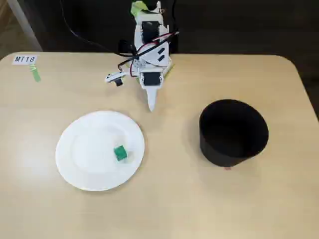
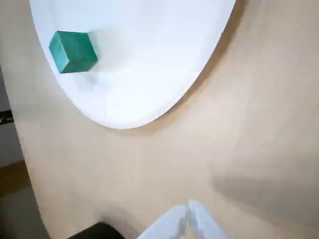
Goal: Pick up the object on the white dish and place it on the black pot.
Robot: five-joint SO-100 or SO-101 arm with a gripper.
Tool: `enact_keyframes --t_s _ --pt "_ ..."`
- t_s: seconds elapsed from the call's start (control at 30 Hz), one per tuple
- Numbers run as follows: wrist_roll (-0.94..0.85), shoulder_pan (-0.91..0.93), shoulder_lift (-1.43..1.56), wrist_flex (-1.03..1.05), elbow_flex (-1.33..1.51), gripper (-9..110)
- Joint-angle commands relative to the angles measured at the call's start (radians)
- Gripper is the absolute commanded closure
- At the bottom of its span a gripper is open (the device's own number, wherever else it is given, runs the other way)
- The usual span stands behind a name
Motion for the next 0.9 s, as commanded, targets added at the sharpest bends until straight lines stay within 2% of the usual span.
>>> enact_keyframes --t_s 0.0,0.37,0.5,0.67,0.87 --pt "0.069 -0.011 0.115 -0.129 -0.009 101" --pt "0.063 -0.009 0.115 -0.132 -0.023 101" --pt "0.072 0.017 0.06 -0.129 -0.247 102" --pt "0.015 0.012 -0.345 -0.048 -0.65 102" --pt "-0.002 0.014 -0.568 -0.012 -0.848 102"
